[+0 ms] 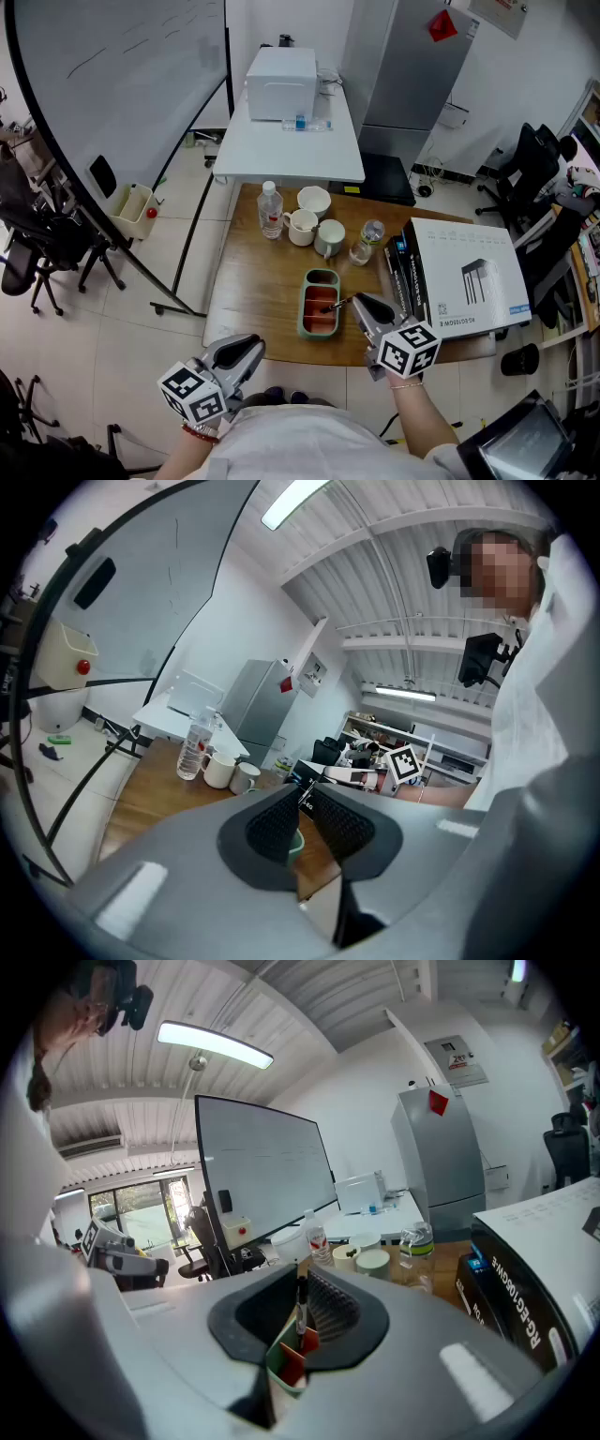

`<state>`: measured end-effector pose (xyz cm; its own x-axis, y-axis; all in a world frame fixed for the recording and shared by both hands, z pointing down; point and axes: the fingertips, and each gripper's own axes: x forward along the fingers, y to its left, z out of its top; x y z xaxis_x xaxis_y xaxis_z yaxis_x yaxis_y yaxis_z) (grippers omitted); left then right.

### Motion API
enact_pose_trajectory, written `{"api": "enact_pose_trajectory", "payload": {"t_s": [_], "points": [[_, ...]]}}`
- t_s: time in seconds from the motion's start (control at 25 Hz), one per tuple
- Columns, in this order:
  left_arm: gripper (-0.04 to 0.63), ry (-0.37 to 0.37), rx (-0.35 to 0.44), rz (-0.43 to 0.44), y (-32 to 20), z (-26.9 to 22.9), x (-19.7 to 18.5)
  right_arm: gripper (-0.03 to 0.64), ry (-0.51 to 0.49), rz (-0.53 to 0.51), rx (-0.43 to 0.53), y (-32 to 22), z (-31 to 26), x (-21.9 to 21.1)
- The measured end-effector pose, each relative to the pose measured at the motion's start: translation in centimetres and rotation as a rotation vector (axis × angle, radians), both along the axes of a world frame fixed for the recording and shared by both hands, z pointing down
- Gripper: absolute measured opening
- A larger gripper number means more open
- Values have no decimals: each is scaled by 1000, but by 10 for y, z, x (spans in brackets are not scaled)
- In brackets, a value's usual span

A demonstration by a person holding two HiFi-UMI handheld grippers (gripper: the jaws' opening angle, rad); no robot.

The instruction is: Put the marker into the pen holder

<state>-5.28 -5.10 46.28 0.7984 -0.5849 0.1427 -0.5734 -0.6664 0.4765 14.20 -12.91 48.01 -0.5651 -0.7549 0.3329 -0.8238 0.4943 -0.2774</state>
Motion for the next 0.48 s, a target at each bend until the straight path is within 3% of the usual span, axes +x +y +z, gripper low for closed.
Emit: {"api": "enact_pose_trajectory", "payload": {"t_s": [0.48], "points": [[52, -17, -19, -37, 3, 0, -13, 26, 154, 53, -32, -20, 83, -18]]}}
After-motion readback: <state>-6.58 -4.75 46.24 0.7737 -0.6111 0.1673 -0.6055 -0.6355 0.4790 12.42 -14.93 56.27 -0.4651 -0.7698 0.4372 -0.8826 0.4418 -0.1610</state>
